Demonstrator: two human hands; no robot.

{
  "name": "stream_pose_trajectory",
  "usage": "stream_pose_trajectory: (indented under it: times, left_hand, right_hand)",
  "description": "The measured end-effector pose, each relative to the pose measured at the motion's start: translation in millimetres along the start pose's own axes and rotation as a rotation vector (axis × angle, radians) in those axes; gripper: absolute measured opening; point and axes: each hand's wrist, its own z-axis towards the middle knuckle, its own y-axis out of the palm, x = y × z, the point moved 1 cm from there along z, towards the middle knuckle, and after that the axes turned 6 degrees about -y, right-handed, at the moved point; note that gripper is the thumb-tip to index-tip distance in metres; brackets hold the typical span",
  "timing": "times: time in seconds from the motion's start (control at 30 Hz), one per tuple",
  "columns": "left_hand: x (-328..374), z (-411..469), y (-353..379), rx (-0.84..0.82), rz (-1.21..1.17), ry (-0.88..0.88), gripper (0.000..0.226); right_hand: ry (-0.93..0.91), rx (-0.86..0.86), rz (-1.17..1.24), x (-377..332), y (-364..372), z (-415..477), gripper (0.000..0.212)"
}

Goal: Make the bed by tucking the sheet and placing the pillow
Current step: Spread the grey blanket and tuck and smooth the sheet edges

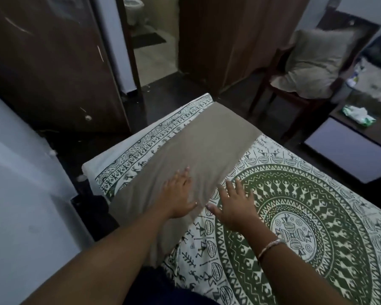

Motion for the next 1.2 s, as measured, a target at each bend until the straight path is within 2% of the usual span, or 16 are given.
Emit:
stream_pose_trajectory:
  times: [0.17, 0.27, 0.47, 0.6, 0.7, 0.93, 1.2]
  left_hand:
    - [-72.3, 44.6, -8.1, -0.012, 0.015, 0.071, 0.085]
    - [-137.2, 85.2, -40.5, -0.023, 0.077, 0.128, 0.087]
    - [-239.7, 134.0, -106.8, -0.081, 0.174, 0.139, 0.087]
    - [-266.3, 135.7, -106.4, -0.105, 0.107, 0.123, 0.085]
    - [-293.0, 120.3, -92.4, -0.126, 0.0, 0.026, 0.086]
    - [-379.7, 89.7, -61.2, -0.186, -0.111, -0.326, 0.087]
    - [-473.4, 99.2, 1.2, -0.402, -0.443, -0.599, 0.089]
  right_hand:
    - [0.056, 0.001, -0.014, -36.5, -23.0, 77.2, 0.087]
    - [0.141, 0.061, 0.101, -77.3, -43.6, 136.0, 0.085]
    - [0.111, 0.061, 0.121, -150.8, -88.6, 216.6, 0.083]
    - [0.068, 0.005, 0.157, -178.5, -96.5, 246.5, 0.084]
    - [0.004, -0.07, 0.115, -201.6, -99.3, 276.5, 0.085]
    - [-0.346, -0.156, -0.026, -290.8, -93.5, 351.6, 0.082]
    - [-0.416, -0.477, -0.036, -359.7, -36.2, 427.3, 0.083]
